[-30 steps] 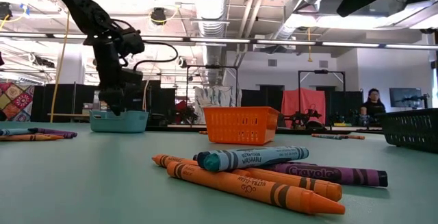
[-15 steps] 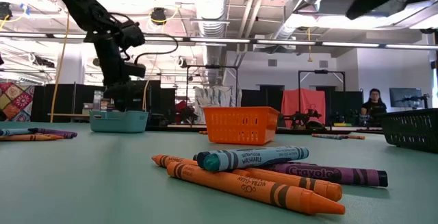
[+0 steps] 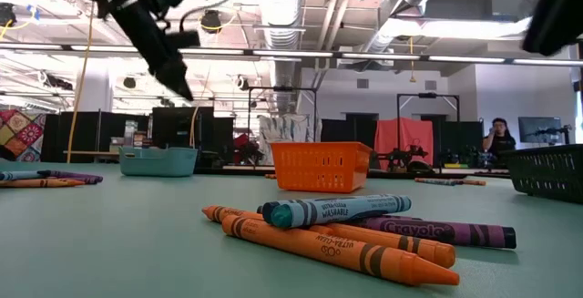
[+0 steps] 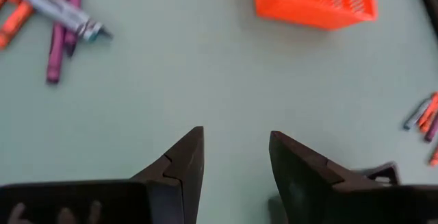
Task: Sort crayons
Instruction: Put the orange crayon into the orange bin
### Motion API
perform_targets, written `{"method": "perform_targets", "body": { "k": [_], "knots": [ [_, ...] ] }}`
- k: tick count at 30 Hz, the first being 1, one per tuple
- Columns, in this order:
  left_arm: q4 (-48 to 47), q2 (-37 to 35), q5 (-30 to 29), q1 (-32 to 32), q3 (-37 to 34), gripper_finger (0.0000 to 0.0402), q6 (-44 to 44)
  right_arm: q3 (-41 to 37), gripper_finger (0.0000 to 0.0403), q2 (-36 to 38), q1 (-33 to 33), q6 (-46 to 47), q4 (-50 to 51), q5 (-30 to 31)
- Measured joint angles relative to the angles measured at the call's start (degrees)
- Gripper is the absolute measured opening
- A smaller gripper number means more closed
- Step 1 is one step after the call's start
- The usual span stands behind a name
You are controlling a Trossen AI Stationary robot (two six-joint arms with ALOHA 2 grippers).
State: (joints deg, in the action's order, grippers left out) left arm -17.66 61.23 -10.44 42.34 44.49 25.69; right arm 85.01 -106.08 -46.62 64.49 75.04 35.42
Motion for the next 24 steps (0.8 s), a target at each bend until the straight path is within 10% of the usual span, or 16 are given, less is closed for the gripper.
{"method": "perform_targets", "body": {
  "k": [10,24],
  "knots": [
    [0.2,-3.0,8.2,-16.7,0.0,0.0100,-8.2,0.0,0.0175,0.0,-4.5,5.0,1.5,-12.3],
    [6.0,6.2,0.7,-42.4,0.0,0.0100,-9.7,-5.7,0.0175,0.1,-13.8,37.8,7.5,-30.1]
  ]
}}
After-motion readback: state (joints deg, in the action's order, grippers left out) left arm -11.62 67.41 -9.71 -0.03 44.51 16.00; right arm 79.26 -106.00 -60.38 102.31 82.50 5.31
